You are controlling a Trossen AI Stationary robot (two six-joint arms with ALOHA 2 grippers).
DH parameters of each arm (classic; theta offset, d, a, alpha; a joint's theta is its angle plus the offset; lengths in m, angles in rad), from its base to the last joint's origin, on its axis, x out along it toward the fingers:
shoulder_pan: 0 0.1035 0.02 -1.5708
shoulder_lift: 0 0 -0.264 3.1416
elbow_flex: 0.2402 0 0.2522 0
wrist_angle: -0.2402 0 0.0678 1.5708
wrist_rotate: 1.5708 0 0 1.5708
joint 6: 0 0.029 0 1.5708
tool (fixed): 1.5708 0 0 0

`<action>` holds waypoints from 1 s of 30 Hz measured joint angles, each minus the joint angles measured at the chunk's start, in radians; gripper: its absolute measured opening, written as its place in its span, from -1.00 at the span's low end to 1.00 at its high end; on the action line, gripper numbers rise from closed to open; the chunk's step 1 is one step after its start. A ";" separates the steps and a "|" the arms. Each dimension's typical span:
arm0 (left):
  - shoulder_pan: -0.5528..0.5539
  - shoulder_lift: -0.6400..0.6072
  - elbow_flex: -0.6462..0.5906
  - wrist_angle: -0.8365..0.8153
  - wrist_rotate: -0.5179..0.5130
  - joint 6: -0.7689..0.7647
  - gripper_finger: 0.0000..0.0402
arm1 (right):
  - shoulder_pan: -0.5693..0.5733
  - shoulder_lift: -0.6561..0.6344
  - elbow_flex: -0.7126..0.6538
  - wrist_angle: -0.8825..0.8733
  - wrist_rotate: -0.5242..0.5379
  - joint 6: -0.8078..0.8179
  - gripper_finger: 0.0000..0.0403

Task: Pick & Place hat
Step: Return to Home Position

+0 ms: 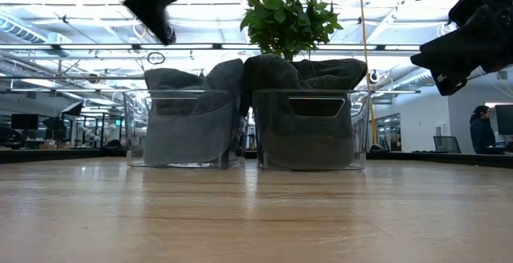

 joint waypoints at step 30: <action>-0.011 -0.781 -0.848 0.685 -0.154 0.102 -0.99 | 0.000 0.000 0.000 -0.002 0.000 0.000 -0.56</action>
